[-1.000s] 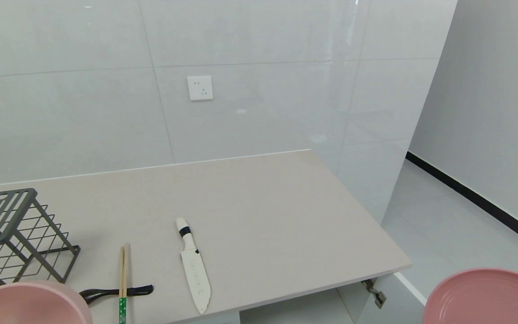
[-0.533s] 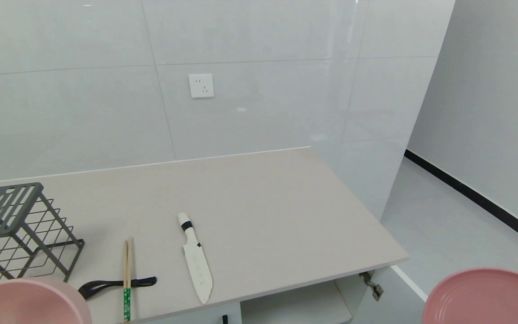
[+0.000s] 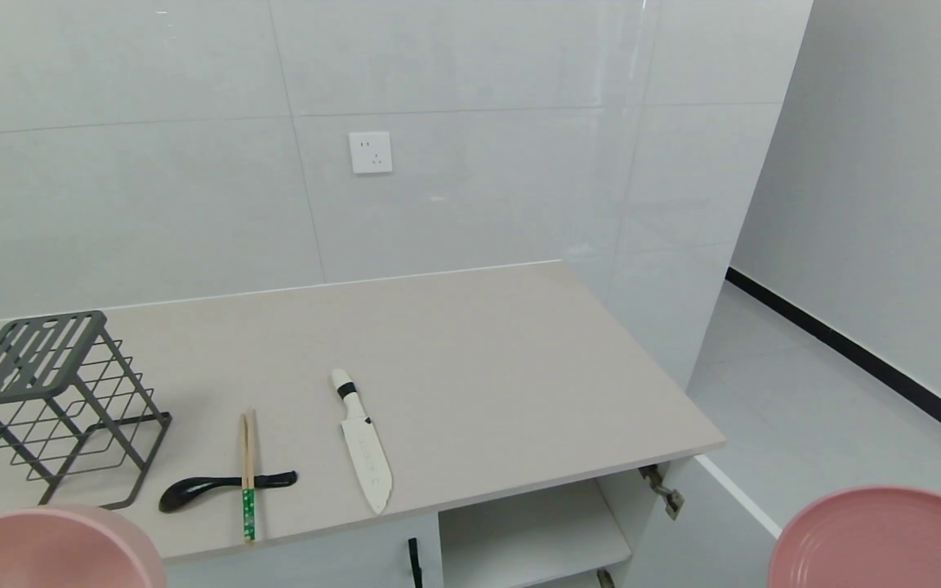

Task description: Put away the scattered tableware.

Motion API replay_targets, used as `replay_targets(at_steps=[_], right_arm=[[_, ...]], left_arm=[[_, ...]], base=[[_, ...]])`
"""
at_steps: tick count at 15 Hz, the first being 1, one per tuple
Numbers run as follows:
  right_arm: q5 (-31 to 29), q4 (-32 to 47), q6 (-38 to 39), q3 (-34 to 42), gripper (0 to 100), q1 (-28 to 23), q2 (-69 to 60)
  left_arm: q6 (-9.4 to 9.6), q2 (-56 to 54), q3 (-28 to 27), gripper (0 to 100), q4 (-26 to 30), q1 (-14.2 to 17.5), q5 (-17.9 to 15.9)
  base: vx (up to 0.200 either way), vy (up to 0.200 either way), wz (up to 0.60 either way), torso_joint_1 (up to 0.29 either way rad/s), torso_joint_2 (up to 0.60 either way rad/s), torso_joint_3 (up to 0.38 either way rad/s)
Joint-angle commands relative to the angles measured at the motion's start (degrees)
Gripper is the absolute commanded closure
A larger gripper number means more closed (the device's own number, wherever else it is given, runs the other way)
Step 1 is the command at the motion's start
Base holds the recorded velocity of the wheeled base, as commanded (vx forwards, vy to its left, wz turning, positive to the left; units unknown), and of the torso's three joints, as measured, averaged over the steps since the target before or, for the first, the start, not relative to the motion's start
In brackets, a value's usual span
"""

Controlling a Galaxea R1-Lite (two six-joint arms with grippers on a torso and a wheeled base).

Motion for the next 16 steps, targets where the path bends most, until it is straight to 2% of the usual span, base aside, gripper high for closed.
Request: replay_targets(at_steps=[1,2,3,6,7,11,16], right_arm=[[0.02,0.0,-0.06,-0.01,100,0.03,-0.02],[0.02,0.0,-0.06,-0.01,100,0.03,-0.02],[0.02,0.0,-0.15,0.07,100,0.03,-0.02],[0.02,0.0,-0.06,0.07,100,0.03,-0.02],[0.02,0.0,-0.06,-0.01,100,0.03,-0.02],[0.02,0.0,-0.24,-0.01,100,0.03,-0.02],[0.02,0.0,-0.32,-0.01,100,0.03,-0.02]], left_arm=[[4.57,-0.02,0.0,100,-0.21,0.01,-0.93],[4.75,-0.02,0.0,100,-0.21,0.01,-1.81],[3.69,-0.02,0.0,100,-0.03,0.01,-1.55],[-1.05,-0.02,0.0,100,0.05,0.01,-1.28],[-1.67,-0.02,0.0,100,0.14,0.01,-1.28],[-3.16,-0.02,0.0,100,0.14,0.01,-1.37],[-3.34,-0.02,0.0,100,0.14,0.01,-1.37]], base=[[0.0,0.0,0.0,-0.129,0.29,0.159],[0.0,0.0,0.0,-0.149,0.35,0.193],[0.0,0.0,0.0,-0.159,0.36,0.207],[0.0,0.0,0.0,-0.108,0.26,0.146],[0.0,0.0,0.0,-0.173,0.42,0.251],[0.0,0.0,0.0,-0.211,0.52,0.31],[0.0,0.0,0.0,-0.145,0.38,0.22]])
